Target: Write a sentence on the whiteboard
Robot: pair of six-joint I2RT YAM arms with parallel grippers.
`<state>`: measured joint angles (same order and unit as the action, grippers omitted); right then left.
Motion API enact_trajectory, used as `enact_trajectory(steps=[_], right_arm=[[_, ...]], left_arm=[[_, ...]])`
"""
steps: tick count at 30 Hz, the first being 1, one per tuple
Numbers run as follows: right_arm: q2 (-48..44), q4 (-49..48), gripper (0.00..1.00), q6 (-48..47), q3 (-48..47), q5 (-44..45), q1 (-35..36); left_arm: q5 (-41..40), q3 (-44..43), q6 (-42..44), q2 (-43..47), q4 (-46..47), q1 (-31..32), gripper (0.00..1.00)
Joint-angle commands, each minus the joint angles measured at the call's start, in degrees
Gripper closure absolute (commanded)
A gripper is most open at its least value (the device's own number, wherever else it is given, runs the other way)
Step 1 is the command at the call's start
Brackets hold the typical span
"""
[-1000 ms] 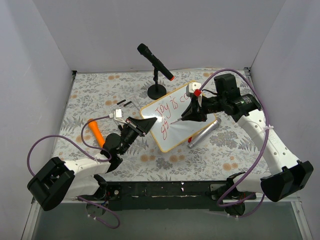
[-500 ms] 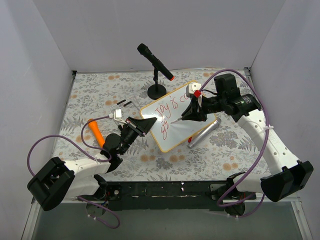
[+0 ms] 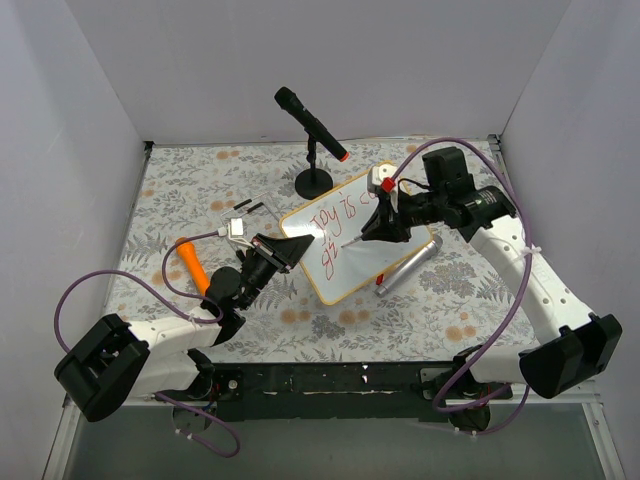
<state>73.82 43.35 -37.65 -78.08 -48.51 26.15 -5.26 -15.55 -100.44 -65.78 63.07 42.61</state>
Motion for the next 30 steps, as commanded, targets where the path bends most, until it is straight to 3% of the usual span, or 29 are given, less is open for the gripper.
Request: enact_trajectory(steps=[1,16,30], right_arm=[[1.1,-1.9,0.99,1.3,-1.3,0.3,0.5],[2.4,-4.4,0.99,5.4,-3.6,2.5,0.6],[-0.7,-5.9,0.99,6.5,0.4,3.9,-2.0]], left_arm=[[0.2,-1.9,-1.8,2.1,8.1,0.2,1.0],[0.8,-2.0,-2.1,1.4,8.7,0.2,1.0],[0.3,-1.9,-1.9,1.7,8.5,0.2,1.0]])
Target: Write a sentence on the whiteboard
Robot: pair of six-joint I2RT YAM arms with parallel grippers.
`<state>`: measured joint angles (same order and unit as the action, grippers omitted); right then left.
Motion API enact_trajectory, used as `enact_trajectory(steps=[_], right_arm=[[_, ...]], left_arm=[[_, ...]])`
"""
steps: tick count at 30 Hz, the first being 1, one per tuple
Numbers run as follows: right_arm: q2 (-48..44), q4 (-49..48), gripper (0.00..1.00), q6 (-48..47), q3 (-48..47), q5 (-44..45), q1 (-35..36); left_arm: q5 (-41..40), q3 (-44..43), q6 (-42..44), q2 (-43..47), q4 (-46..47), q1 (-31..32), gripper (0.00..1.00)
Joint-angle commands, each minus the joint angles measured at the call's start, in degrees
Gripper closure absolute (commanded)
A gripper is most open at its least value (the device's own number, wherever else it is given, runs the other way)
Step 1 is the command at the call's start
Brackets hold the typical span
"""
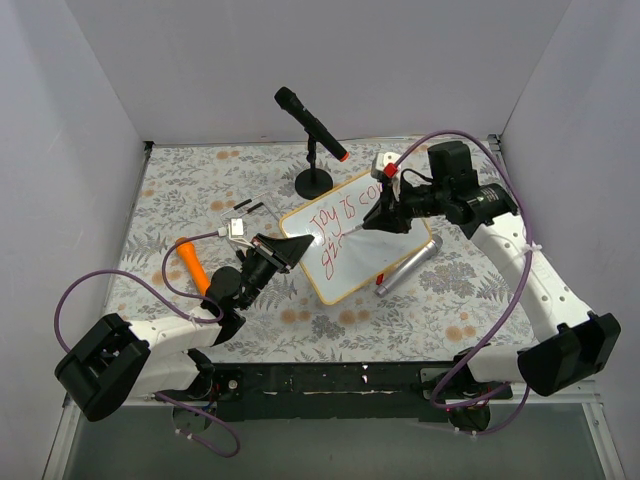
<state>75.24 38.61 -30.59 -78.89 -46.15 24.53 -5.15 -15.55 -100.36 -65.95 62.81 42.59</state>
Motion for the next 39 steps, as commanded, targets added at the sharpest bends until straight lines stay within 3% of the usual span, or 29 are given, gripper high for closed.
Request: enact_trajectory(steps=[1,19,39], right_arm=[[-2.2,-0.7,0.99,-0.8,1.4,1.2,-0.3],[-2.0,5.0,0.99,-6.1,3.5,-2.4,1.9],[2.0,4.2,0.99,-4.0,-5.4,-1.7,1.6]], left_arm=[[0.1,-1.8,-2.0,1.9,8.7,0.2,1.0],[0.1,-2.2,-1.8,1.3,9.0,0.2,1.0],[0.1,-1.6,-2.0,1.1,9.2,0.2,1.0]])
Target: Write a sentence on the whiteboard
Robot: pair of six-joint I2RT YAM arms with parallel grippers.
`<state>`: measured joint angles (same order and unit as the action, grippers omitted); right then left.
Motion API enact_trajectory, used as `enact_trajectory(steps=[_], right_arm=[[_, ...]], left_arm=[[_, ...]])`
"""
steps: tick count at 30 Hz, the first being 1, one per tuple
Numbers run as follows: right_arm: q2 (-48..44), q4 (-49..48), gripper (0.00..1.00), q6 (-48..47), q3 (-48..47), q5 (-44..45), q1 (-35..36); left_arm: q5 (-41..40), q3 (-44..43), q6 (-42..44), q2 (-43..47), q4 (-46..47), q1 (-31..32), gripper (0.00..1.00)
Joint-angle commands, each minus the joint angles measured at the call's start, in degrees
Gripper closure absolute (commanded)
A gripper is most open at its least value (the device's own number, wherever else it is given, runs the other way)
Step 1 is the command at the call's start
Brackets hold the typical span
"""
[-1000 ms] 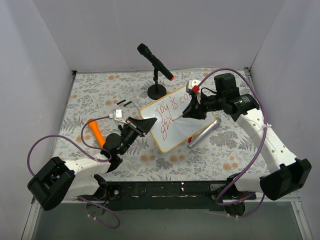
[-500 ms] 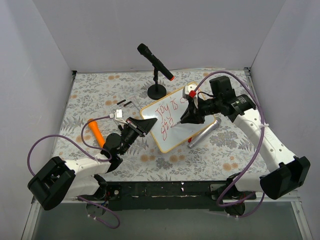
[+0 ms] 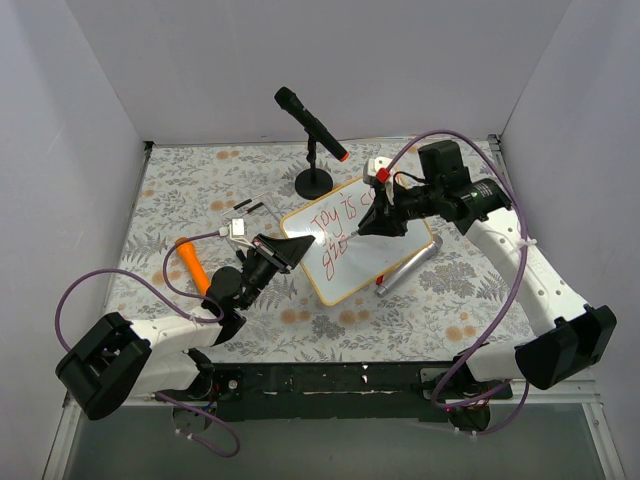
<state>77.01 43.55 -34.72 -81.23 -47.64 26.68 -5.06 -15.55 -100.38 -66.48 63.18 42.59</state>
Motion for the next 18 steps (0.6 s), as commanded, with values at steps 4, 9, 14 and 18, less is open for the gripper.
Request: enact_trajectory(steps=[4,9,14,18], right_arm=[[-1.9,1.1,0.99,-1.2,-3.6,-3.6,-2.2],[-5.1,-0.1,0.99,-0.6,-0.1,-3.0,-4.1],[-5.2,-2.3,0.99,1.1,1.8,-1.0,-4.4],[-4.1,-2.8,0.99,1.8,1.5,-1.0,-4.5]], left_arm=[[-0.6,-1.2,-1.8,2.1,8.5,0.2,1.0],[-1.0,-1.2,-1.9,2.1,8.4,0.2,1.0],[-0.5,-1.7,-1.9,2.2,8.4,0.2,1.0],[-0.4,-1.9,-1.9,2.5,7.9,0.2,1.0]])
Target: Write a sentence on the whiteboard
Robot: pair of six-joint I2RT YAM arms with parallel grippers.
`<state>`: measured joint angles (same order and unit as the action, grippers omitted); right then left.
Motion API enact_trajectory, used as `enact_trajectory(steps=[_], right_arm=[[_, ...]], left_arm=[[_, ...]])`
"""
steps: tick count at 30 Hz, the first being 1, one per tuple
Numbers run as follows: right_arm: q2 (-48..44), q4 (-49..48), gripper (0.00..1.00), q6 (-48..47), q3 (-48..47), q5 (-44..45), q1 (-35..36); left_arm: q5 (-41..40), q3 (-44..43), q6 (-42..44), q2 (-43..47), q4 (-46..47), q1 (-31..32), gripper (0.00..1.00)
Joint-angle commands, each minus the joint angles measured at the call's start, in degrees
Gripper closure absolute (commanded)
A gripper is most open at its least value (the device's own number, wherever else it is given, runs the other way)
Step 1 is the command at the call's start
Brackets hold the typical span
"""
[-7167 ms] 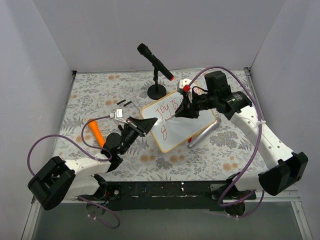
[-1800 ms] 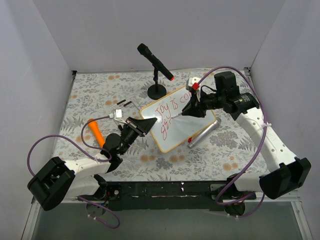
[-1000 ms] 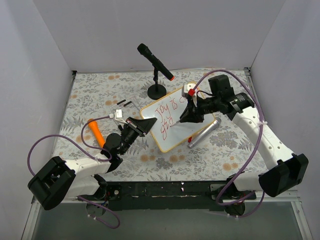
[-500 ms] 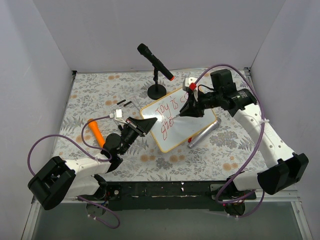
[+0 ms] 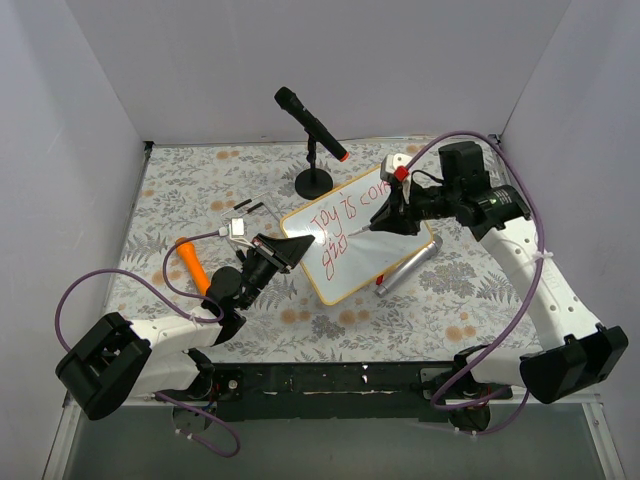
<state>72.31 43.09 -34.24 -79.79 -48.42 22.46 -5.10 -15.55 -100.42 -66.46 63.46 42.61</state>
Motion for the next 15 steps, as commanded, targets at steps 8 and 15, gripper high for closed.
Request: enact_trajectory(steps=[8,15], right_arm=[[2.3,-3.9,0.99,3.0,0.0,0.7,-0.3],[2.5,-4.0,0.99,3.0,1.5,0.6,-0.2]], left_arm=[[-0.1,-1.6,-2.1,2.3,8.3,0.2,1.0],[0.1,-1.7,-2.1,2.3,8.4,0.2,1.0]])
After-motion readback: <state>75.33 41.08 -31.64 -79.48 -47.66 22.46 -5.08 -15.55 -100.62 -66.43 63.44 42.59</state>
